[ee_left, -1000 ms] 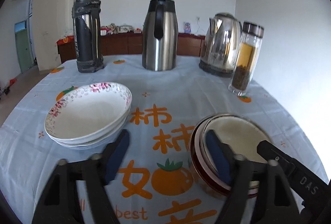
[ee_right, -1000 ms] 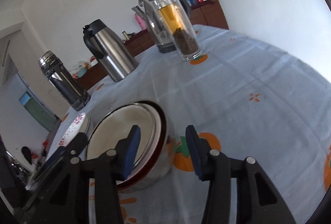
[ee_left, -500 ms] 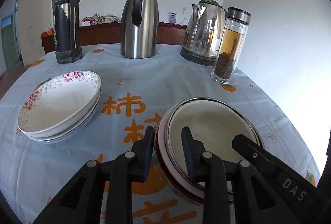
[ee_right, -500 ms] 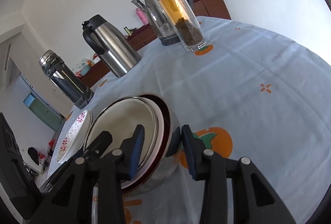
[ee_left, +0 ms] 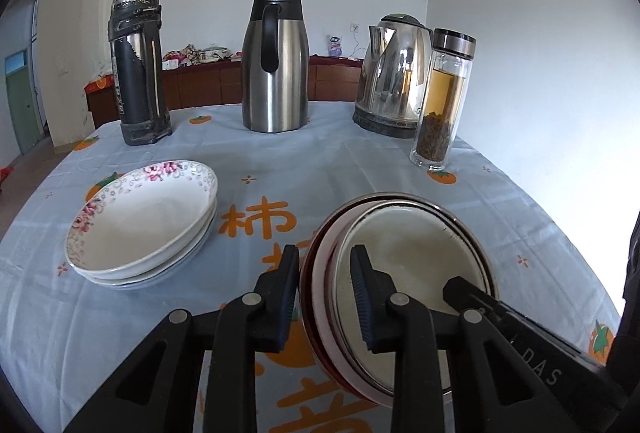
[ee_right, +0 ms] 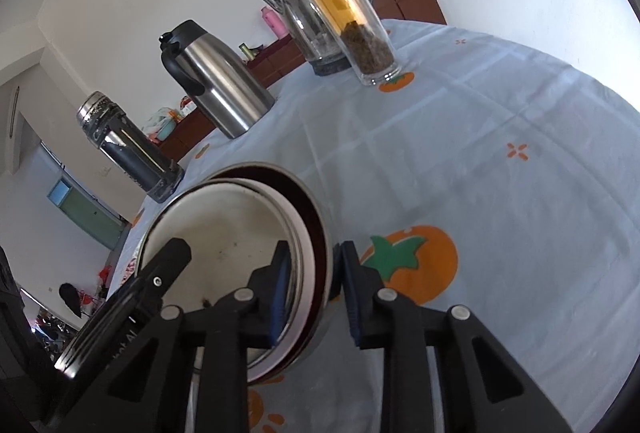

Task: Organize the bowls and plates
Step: 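Lift the nested bowl stack and carry it over the plate stack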

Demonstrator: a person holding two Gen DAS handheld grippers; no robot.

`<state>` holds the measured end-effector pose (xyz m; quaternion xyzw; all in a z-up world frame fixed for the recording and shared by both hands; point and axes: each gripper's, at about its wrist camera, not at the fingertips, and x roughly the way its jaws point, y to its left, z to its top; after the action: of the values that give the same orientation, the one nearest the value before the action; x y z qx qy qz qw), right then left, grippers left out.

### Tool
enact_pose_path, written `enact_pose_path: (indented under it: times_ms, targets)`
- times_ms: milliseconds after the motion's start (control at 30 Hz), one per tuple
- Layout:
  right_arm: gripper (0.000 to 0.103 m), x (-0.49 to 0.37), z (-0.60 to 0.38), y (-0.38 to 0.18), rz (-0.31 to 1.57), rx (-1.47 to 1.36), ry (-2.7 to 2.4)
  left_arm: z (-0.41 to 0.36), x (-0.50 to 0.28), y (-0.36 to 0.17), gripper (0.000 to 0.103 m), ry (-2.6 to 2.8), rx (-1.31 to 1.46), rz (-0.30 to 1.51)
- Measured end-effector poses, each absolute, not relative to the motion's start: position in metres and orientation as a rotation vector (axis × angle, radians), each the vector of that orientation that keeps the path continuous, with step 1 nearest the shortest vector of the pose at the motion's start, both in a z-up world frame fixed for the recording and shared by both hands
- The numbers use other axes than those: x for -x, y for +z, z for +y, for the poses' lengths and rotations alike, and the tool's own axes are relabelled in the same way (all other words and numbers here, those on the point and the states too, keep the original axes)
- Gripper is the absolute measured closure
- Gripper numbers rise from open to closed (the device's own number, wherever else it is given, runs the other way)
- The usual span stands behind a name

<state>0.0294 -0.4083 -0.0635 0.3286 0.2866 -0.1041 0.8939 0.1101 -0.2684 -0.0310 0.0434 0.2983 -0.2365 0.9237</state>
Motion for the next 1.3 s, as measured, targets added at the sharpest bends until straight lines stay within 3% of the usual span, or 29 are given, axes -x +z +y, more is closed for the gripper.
enact_pose_path:
  times_ms: [533,1300]
  targets:
    - [0.079,-0.029,-0.361,-0.048,0.598,-0.644,-0.179,-0.224,-0.107,-0.015,0.074,-0.441,-0.085,0.574]
    - [0.079,-0.105,-0.275,0.006,0.575,-0.59,-0.042,-0.125,-0.162,0.024,0.074,-0.309,-0.008,0.521]
